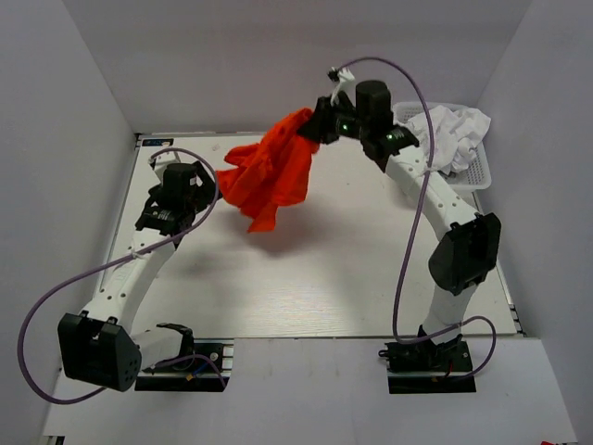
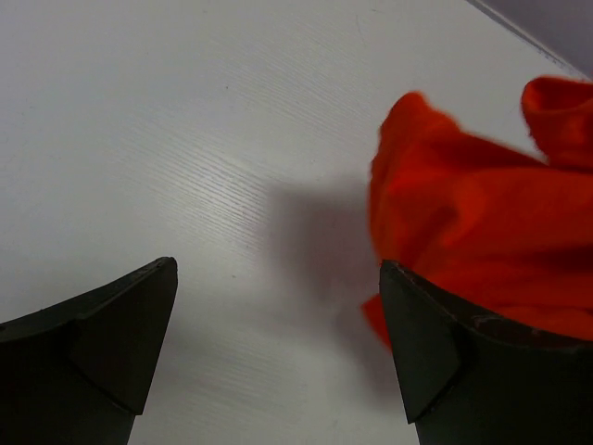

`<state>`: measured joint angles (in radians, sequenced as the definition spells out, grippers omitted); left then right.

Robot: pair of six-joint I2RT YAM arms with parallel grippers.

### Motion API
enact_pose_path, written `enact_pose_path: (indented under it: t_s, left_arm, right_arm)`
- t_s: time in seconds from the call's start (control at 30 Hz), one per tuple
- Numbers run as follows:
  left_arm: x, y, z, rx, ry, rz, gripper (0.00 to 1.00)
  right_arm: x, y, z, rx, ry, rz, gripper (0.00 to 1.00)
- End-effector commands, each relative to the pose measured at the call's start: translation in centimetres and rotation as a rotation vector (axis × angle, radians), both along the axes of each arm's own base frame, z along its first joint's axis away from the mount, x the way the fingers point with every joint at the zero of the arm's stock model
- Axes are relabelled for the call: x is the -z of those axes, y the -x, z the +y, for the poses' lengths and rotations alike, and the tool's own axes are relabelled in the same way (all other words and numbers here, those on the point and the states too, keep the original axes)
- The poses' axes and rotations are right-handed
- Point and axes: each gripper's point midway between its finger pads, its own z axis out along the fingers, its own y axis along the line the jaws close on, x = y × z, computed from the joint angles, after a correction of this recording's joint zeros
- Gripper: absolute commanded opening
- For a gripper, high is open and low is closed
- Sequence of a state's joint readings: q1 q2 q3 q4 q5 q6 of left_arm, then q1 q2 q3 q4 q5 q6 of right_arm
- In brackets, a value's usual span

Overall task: Fold and stack the t-shirts
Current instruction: Move the tshirt to the center of the board, then flatten out the tshirt

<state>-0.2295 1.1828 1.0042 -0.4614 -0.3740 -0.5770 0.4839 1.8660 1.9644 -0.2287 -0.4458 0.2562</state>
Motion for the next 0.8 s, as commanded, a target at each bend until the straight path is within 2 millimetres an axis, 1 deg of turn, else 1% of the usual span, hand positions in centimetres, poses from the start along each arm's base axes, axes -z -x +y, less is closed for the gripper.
enact_pose_path:
  t_s: [0.0,0.03,0.07,0.1,0.13,0.17,0.2,0.23,0.27,0.3,0.33,0.37,0.4,0.43,0.47,0.5,0.57,0.6,0.63,0.67,0.7,0.73,0.77]
  left_arm:
    - [1.0,1.1,0.3,-0.047,0.031,0.03,1.0]
    - [1.7,1.1,0.2,-0.054,0.032,0.057,1.0]
    - [2.8,1.4,0.3,-0.061,0.029,0.099,1.0]
    - [3.5,1.5,0.3,-0.067,0.029,0.123,1.0]
    - [3.6,1.4,0.2,-0.067,0.026,0.135,1.0]
    - [4.2,1.7,0.3,-0.068,0.016,0.171,1.0]
    - [5.0,1.6,0.0,-0.055,0.019,0.205,1.0]
    - [5.1,1.3,-0.3,-0.045,0.027,0.212,1.0]
    - [5.5,1.3,-0.6,-0.034,0.034,0.225,1.0]
    - [5.9,1.3,-1.1,-0.015,0.049,0.239,1.0]
    - [7.0,1.5,-1.3,-0.008,0.049,0.273,1.0]
    - [7.7,1.9,-1.4,-0.001,0.05,0.305,1.0]
    - [8.5,2.3,-2.1,0.025,0.061,0.333,1.0]
    - [9.2,2.7,-2.0,0.023,0.055,0.363,1.0]
    - [10.4,3.3,-1.9,0.012,0.053,0.407,1.0]
    - [11.1,4.1,-2.0,0.021,0.059,0.436,1.0]
    - [11.6,4.6,-1.9,0.012,0.061,0.455,1.0]
    - [11.0,5.1,-2.2,0.03,0.083,0.448,1.0]
    - [10.5,5.0,-2.5,0.044,0.101,0.419,1.0]
    - [10.5,5.4,-2.7,0.068,0.105,0.409,1.0]
    - [10.2,5.5,-3.2,0.092,0.132,0.388,1.0]
    - [9.4,5.6,-3.5,0.112,0.142,0.355,1.0]
    - [9.9,6.1,-3.5,0.117,0.146,0.367,1.0]
  right_arm:
    - [1.2,-1.1,-3.6,0.137,-0.034,0.001,0.26]
    - [4.8,-1.9,-5.7,0.269,0.025,0.039,0.42]
    - [9.0,-1.6,-6.8,0.308,0.087,0.106,0.61]
    - [10.9,-2.0,-8.3,0.391,0.128,0.132,0.66]
    - [13.8,-1.8,-10.9,0.483,0.194,0.19,0.72]
    - [16.1,-1.7,-12.9,0.568,0.253,0.219,0.8]
    - [17.4,-0.8,-14.5,0.604,0.304,0.248,0.9]
    - [17.9,-0.4,-14.9,0.609,0.325,0.254,0.9]
    - [19.6,0.6,-15.6,0.614,0.364,0.281,0.9]
    - [19.6,1.2,-15.9,0.614,0.365,0.282,0.9]
    - [19.5,1.8,-16.2,0.609,0.377,0.278,0.9]
    - [20.0,2.5,-16.6,0.612,0.388,0.29,0.9]
    - [21.1,3.3,-17.0,0.617,0.405,0.313,0.9]
    - [21.4,3.5,-17.4,0.63,0.41,0.318,0.9]
    - [21.3,3.7,-17.5,0.637,0.406,0.318,0.9]
    - [22.6,4.4,-17.7,0.632,0.424,0.342,0.9]
    - [23.2,4.8,-17.7,0.626,0.427,0.359,0.9]
    - [23.3,5.0,-17.4,0.613,0.42,0.364,0.9]
    - [23.3,4.8,-17.6,0.617,0.421,0.362,0.9]
    - [23.1,4.7,-17.3,0.608,0.413,0.35,0.9]
    - [23.0,4.5,-16.9,0.592,0.415,0.335,0.9]
    - [22.8,4.2,-16.6,0.585,0.406,0.322,0.9]
    - [22.0,3.6,-16.2,0.566,0.408,0.286,0.9]
